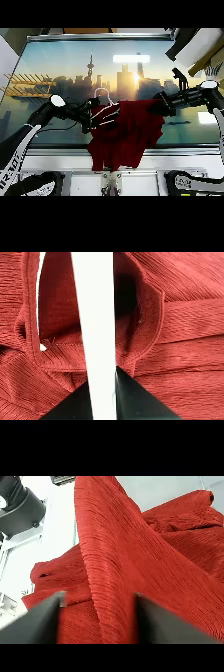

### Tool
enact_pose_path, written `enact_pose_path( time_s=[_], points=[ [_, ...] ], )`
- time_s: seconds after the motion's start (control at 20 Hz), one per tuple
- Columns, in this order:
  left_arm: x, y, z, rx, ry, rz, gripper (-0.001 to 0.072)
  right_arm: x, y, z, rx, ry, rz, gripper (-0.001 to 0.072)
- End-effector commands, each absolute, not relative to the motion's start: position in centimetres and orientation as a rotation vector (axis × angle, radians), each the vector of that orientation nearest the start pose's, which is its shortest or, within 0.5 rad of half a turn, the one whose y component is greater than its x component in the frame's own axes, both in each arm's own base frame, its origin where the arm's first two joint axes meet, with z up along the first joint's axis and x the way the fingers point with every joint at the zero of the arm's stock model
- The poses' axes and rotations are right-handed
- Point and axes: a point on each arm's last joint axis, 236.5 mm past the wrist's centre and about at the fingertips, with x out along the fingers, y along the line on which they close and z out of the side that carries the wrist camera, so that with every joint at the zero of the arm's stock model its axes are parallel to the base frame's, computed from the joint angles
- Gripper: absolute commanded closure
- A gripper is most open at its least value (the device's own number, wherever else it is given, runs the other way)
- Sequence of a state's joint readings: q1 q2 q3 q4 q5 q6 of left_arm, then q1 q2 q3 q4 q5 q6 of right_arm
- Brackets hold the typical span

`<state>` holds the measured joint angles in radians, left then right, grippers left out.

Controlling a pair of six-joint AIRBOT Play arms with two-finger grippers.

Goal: Fold the clothes and pants, and hang the long-sleeved shirts on hangers.

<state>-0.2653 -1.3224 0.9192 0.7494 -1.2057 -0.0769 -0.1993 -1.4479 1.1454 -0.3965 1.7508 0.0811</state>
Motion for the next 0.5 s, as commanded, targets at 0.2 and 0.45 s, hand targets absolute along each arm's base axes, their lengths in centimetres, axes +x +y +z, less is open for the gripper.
enact_pose_path(
  time_s=[0.2,0.45],
  points=[
    [26.94,-24.09,-1.78,0.482,0.809,-1.491,0.0686,31.70,15.47,10.11,0.093,0.615,1.554,0.0687],
    [26.95,-24.09,-1.78,0.482,0.809,-1.490,0.0686,31.73,15.46,10.10,0.093,0.614,1.553,0.0689]
  ],
)
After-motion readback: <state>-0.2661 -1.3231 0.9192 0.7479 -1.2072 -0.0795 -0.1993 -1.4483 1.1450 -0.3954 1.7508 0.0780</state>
